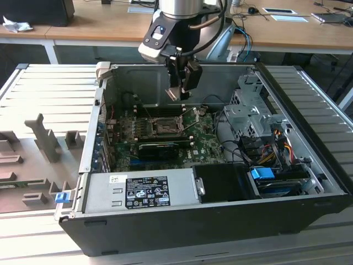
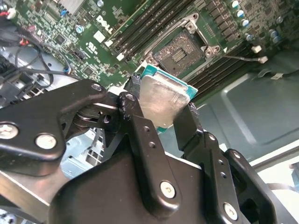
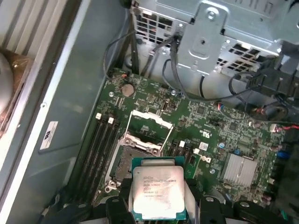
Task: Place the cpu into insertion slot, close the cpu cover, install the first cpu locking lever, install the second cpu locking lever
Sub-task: 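Place the cpu into insertion slot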
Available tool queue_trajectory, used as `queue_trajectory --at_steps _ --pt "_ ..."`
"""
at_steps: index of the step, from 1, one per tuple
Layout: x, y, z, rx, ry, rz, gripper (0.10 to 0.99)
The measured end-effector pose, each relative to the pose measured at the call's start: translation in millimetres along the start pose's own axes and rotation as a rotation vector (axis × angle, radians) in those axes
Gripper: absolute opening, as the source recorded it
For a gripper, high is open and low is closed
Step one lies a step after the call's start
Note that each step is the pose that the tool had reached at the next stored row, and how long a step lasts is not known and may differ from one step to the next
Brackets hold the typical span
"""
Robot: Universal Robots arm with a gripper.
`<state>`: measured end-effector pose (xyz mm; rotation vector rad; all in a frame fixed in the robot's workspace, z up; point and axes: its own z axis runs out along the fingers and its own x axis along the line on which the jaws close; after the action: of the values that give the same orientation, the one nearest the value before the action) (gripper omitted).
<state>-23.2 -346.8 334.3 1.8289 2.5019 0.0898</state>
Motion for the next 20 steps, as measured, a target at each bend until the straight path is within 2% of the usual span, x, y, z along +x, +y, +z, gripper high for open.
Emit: queue_trajectory --at_steps 4,11,13,18,20 --pt "0.0 -0.4 4.8 0.000 -0.0061 0.087 0.529" --pt "0.0 -1.0 13.5 0.000 -0.0136 0.190 0.529" --pt "0.2 -1.7 14.8 0.000 -0.0150 0.210 0.529" --pt "2.2 -8.6 21.4 0.000 -0.0163 0.228 0.529" --pt "2.2 -8.9 24.6 0.000 -0.0188 0.262 0.529"
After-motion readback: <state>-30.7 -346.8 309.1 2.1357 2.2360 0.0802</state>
